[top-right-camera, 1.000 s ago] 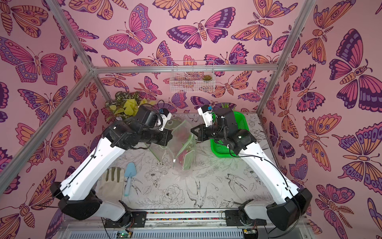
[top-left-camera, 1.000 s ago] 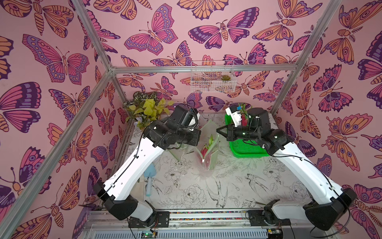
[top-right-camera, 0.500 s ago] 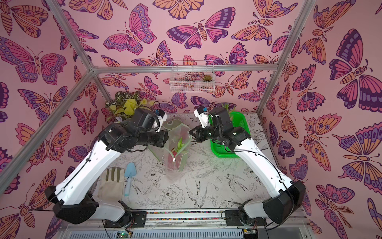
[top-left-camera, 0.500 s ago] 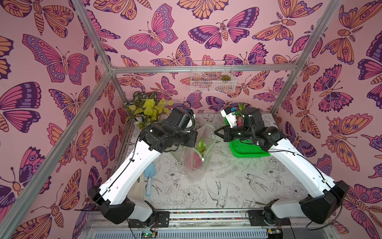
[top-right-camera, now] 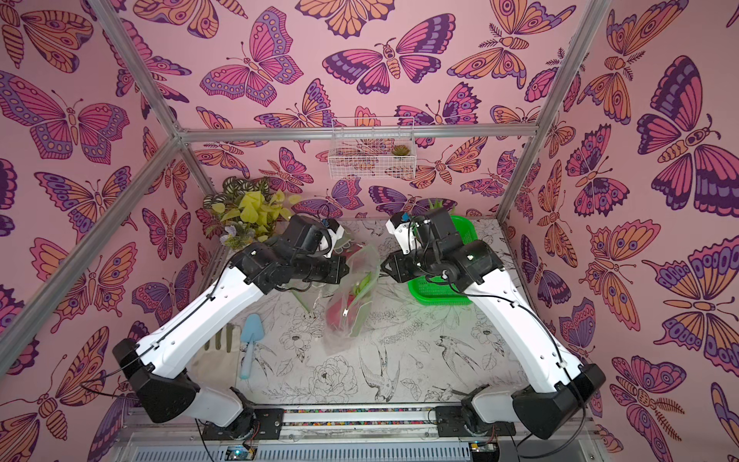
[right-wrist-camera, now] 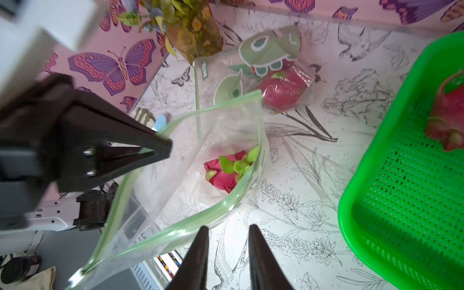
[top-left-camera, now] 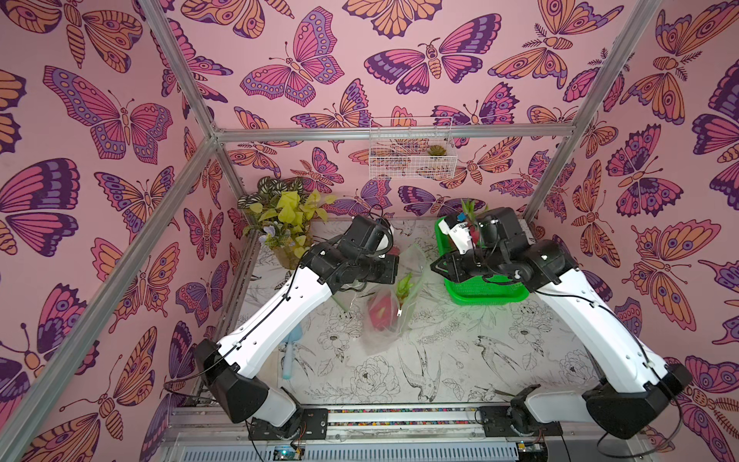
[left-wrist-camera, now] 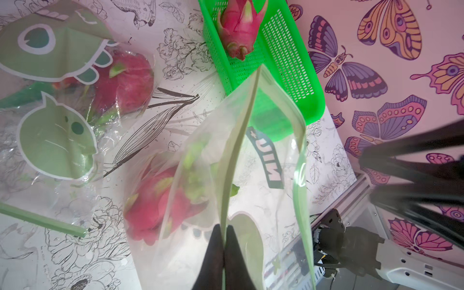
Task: Open the zip-top bag and take out the dragon fruit
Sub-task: Adjust the zipper food storage bag at the center of the board.
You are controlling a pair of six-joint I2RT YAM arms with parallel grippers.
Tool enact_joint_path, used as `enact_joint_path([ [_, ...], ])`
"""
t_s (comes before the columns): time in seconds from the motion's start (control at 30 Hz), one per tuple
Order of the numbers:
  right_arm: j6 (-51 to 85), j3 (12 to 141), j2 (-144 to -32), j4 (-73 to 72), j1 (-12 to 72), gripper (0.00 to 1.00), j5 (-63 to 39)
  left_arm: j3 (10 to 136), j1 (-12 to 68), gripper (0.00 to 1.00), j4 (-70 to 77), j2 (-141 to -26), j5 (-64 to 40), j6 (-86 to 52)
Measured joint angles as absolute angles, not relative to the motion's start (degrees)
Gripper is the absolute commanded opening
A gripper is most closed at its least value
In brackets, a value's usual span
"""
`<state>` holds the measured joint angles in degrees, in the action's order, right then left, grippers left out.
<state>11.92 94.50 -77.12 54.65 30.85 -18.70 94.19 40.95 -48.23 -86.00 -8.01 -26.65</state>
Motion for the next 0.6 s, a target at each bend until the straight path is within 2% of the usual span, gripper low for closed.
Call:
enact_joint_path([
  [0.27, 13.3, 99.6, -74.8, 57.7, 34.4, 0.29, -22.1, 94.2, 41.8, 0.0, -45.0, -87.0, -9.0, -28.3],
  [0.6, 16.7, 97.3, -83.7, 51.7, 34.5, 0.24, -25.6, 94.0, 42.7, 0.0, -43.1, -86.9, -9.3, -29.7],
])
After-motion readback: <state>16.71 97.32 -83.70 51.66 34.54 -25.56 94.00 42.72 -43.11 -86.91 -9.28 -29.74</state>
